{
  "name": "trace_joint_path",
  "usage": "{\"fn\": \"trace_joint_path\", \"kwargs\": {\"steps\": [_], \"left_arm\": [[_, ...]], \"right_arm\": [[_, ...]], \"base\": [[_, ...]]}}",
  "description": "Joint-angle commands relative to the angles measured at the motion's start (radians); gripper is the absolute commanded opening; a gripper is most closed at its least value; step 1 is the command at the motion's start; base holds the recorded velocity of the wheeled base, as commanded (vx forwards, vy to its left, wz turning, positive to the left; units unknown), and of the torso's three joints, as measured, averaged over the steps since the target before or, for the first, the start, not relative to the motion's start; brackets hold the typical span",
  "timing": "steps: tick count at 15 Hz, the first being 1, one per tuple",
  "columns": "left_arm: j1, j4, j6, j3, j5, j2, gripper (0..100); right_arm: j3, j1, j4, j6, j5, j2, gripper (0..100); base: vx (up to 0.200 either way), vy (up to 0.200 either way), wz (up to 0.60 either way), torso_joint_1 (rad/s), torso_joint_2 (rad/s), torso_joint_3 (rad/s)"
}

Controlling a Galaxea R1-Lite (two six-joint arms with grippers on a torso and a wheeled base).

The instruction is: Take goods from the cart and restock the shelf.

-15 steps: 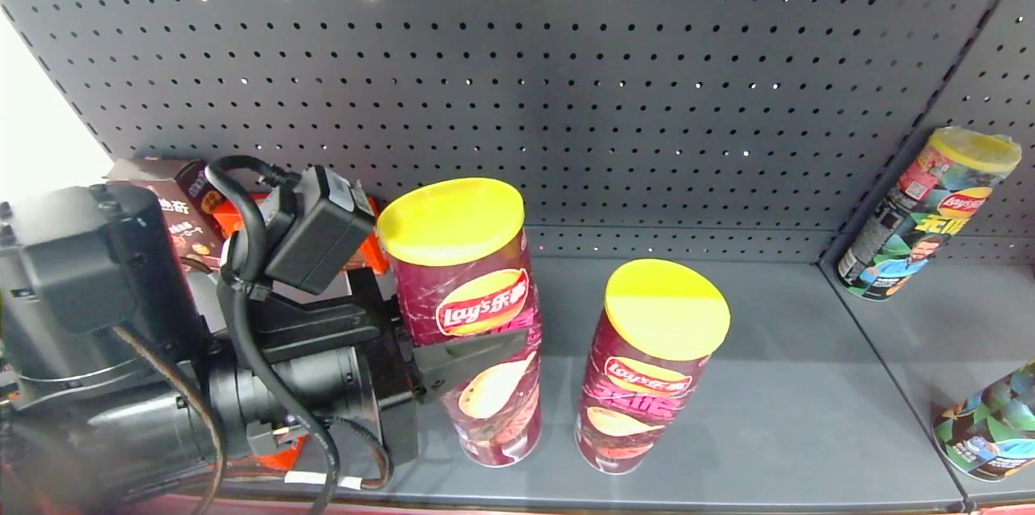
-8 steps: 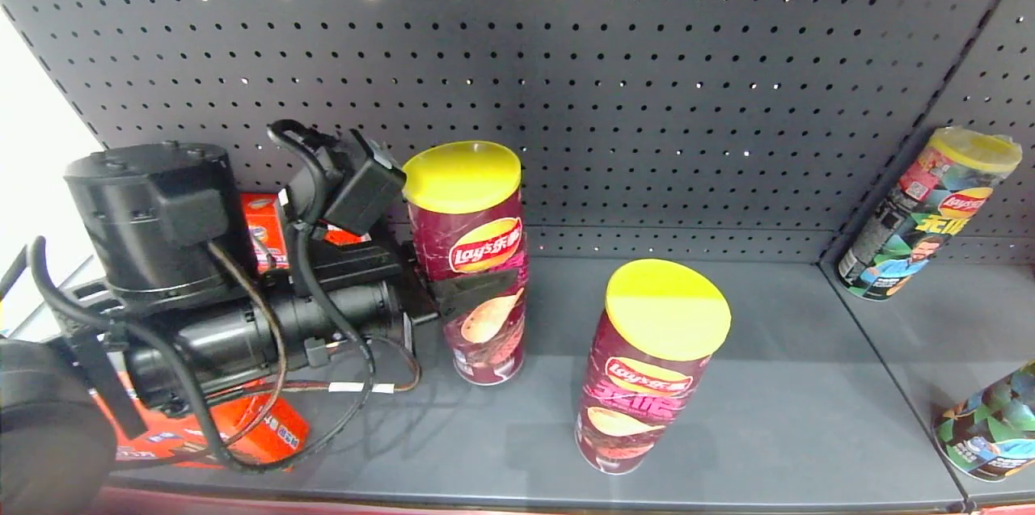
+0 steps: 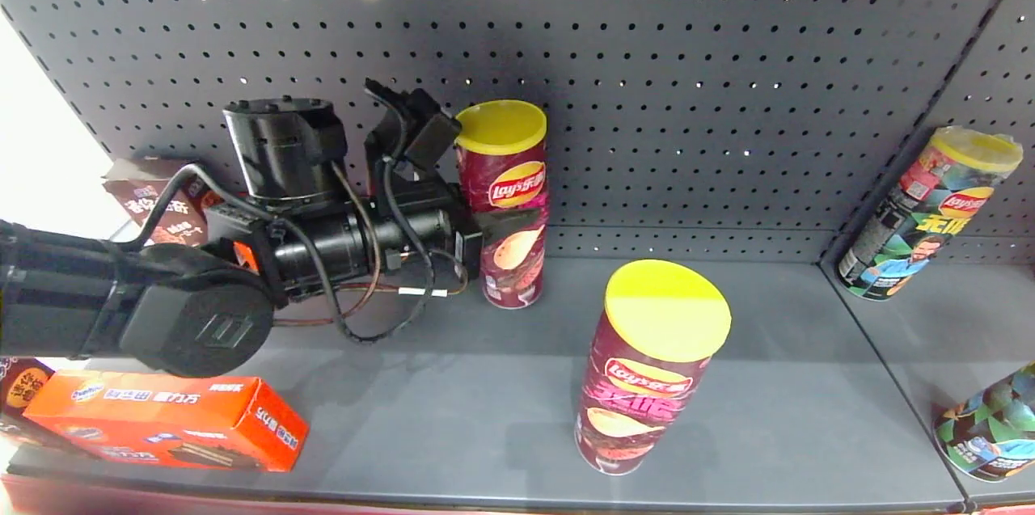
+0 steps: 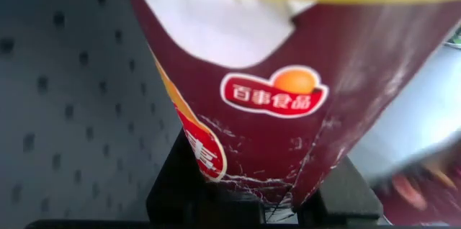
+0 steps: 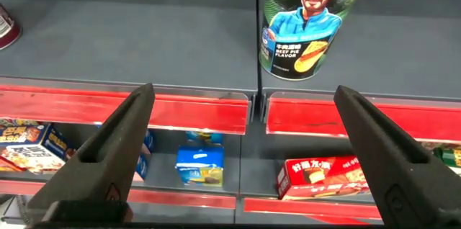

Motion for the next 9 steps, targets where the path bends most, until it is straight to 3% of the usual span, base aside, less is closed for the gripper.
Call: {"fn": "trace_joint_path", "kwargs": {"steps": [1,5,9], "left_arm": [[-0.018,0.067,-0.001,-0.145,-0.019,0.101,0],[-0.029,0.097,0.004,-0.239,-0.031,0.186,0],[-0.034,0.094,0.005,-0.269,-0.035,0.239,0]], "right_arm": [[0.0,0.0,0.0,0.0,0.0,0.002,100],[0.0,0.0,0.0,0.0,0.0,0.002,100],[0.0,0.0,0.0,0.0,0.0,0.002,100]], "base": [[0.0,0.0,0.0,0.0,0.0,0.0],[0.0,0.0,0.0,0.0,0.0,0.0],[0.0,0.0,0.0,0.0,0.0,0.0]]}}
